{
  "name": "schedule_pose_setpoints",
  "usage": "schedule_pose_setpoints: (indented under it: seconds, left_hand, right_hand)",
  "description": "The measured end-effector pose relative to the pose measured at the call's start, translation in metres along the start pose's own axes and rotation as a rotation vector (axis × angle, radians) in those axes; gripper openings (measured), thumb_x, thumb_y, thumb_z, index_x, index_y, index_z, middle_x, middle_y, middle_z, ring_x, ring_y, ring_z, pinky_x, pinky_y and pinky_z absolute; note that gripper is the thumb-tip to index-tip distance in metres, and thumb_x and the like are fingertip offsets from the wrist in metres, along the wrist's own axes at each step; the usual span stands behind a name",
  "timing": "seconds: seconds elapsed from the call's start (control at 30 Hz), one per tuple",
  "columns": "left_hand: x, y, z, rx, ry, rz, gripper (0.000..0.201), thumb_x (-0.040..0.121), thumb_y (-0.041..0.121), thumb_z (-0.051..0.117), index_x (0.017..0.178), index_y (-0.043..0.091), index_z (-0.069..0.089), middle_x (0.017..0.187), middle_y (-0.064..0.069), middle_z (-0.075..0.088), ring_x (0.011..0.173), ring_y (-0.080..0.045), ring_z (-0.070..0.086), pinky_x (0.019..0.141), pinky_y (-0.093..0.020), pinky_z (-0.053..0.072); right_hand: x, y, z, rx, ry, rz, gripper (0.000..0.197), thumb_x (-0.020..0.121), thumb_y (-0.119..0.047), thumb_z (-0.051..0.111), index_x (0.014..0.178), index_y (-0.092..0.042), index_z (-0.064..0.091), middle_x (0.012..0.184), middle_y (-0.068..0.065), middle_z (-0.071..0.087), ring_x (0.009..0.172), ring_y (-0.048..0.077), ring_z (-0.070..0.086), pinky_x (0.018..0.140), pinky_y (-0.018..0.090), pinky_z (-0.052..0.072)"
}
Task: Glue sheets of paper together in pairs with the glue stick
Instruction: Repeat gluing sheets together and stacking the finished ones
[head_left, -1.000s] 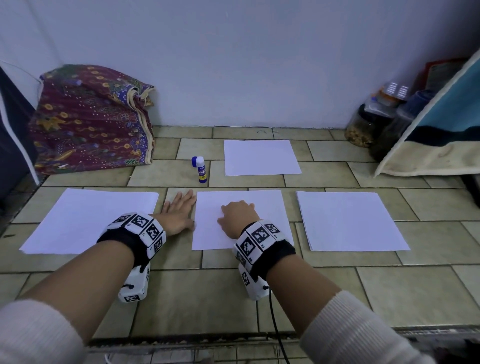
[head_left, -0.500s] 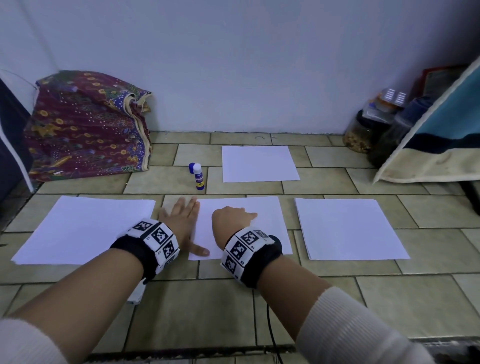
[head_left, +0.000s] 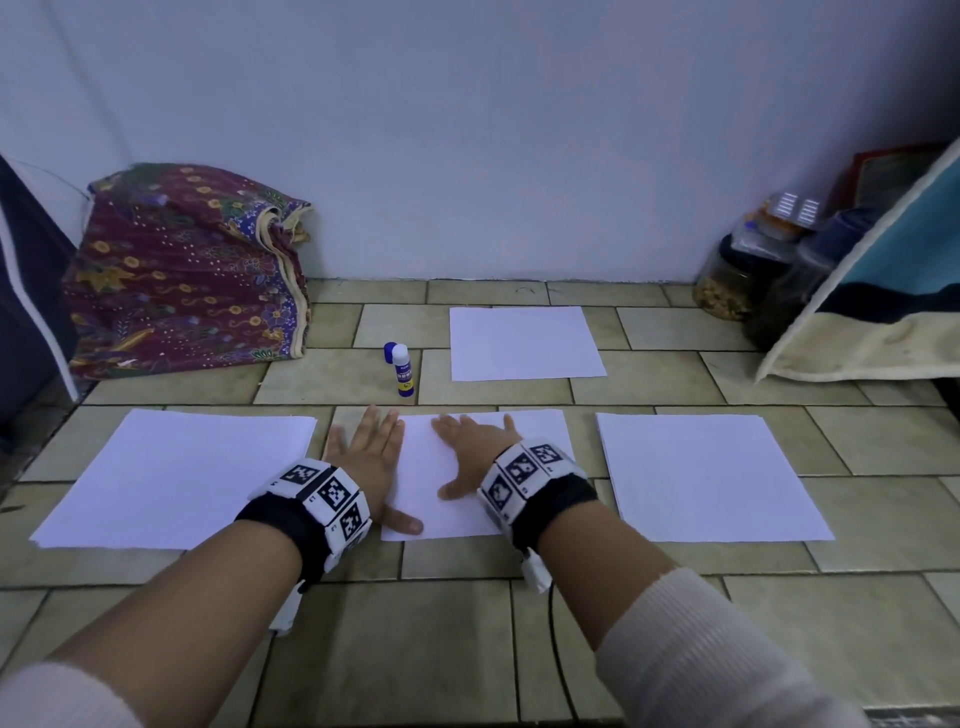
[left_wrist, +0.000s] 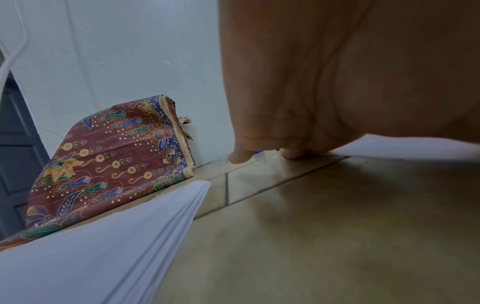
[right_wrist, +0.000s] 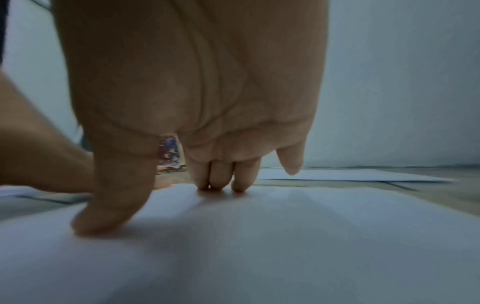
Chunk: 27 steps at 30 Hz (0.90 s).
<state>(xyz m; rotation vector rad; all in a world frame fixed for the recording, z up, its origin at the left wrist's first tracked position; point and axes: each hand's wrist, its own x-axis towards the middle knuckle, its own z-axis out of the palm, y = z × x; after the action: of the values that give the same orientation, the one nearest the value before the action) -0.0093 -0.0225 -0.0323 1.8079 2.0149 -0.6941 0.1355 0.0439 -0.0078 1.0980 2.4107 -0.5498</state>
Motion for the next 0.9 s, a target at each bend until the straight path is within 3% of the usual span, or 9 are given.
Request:
schedule_pose_setpoints:
  seconds: [0.17,0.3,0.4,0.47,0.57,0.67,0.73,0.8,0.9]
  left_hand:
    - [0.002,-0.002,0.002,-0.012,0.005,0.014,0.132,0.07,0.08,0.053,0.148,0.005,-0.022,0.156,-0.006,-0.028,0.143,-0.027,-0.028,0.114,-0.057,-0.005]
    - [0.003,-0.003,0.003,-0.011,-0.017,0.026,0.153,0.034,0.095,0.028,0.148,0.007,-0.023,0.156,-0.004,-0.029,0.142,-0.026,-0.029,0.113,-0.058,-0.007]
    - [0.003,-0.003,0.003,0.001,0.007,0.023,0.136,0.064,0.087,0.049,0.148,0.006,-0.023,0.156,-0.005,-0.029,0.142,-0.026,-0.029,0.113,-0.058,-0.008]
    - [0.004,-0.003,0.002,0.012,0.015,0.031,0.138,0.062,0.09,0.045,0.148,0.006,-0.023,0.156,-0.005,-0.029,0.143,-0.026,-0.028,0.112,-0.059,-0.007]
    - [0.002,-0.006,-0.003,0.047,-0.011,0.047,0.161,0.026,0.101,0.027,0.149,0.007,-0.019,0.158,-0.005,-0.025,0.143,-0.025,-0.027,0.114,-0.061,-0.007]
    - [-0.006,-0.007,-0.019,0.071,-0.001,0.049,0.132,0.063,0.089,0.046,0.153,0.007,-0.005,0.161,-0.004,-0.011,0.145,-0.022,-0.021,0.114,-0.061,-0.007]
    - [-0.014,0.0,-0.034,0.103,0.053,0.04,0.11,0.074,0.083,0.041,0.15,0.006,0.022,0.16,-0.005,0.011,0.148,-0.021,-0.009,0.113,-0.062,-0.008]
    - [-0.018,0.014,-0.043,0.123,0.137,0.079,0.091,0.08,0.078,0.04,0.14,0.01,0.039,0.152,-0.007,0.031,0.147,-0.023,0.01,0.112,-0.062,-0.003]
    - [-0.025,0.044,-0.042,0.133,0.258,0.244,0.064,0.093,0.054,0.047,0.141,0.013,0.036,0.146,-0.005,0.038,0.137,-0.023,0.032,0.113,-0.051,0.014]
  right_hand:
    - [-0.016,0.041,0.005,0.126,0.033,0.089,0.092,0.088,-0.058,0.051,0.152,-0.022,-0.003,0.16,-0.007,-0.004,0.147,0.012,0.002,0.116,0.055,-0.003]
    - [-0.024,0.07,0.007,0.132,0.049,0.215,0.104,0.082,-0.064,0.056,0.152,-0.016,-0.004,0.16,-0.004,-0.005,0.147,0.015,0.006,0.117,0.052,0.004]
    - [-0.025,0.078,0.009,0.092,0.042,0.293,0.117,0.073,-0.061,0.068,0.152,-0.012,-0.004,0.16,-0.002,-0.003,0.147,0.016,0.008,0.116,0.055,0.005]
    - [-0.023,0.073,0.008,0.104,0.084,0.319,0.12,0.068,-0.057,0.076,0.151,-0.009,0.003,0.159,0.004,0.014,0.145,0.019,0.019,0.116,0.056,0.006]
    - [-0.023,0.066,0.008,0.083,0.164,0.413,0.112,0.062,-0.057,0.08,0.142,-0.007,0.019,0.139,0.008,0.045,0.131,0.027,0.041,0.114,0.052,0.018]
    - [-0.035,0.054,0.008,-0.094,0.19,0.51,0.102,0.064,-0.066,0.072,0.138,-0.011,0.03,0.137,0.012,0.033,0.131,0.03,0.03,0.105,0.047,0.034]
    - [-0.04,0.048,0.011,-0.167,0.203,0.453,0.086,0.072,-0.064,0.067,0.133,-0.011,0.039,0.135,0.013,0.034,0.128,0.03,0.031,0.101,0.043,0.037]
    - [-0.042,0.041,0.014,-0.158,0.179,0.345,0.072,0.08,-0.053,0.066,0.133,-0.011,0.041,0.137,0.011,0.036,0.128,0.029,0.033,0.102,0.044,0.034]
    - [-0.041,0.028,0.015,-0.099,0.205,0.287,0.054,0.087,-0.029,0.065,0.133,-0.016,0.041,0.136,0.007,0.037,0.127,0.028,0.034,0.101,0.045,0.032]
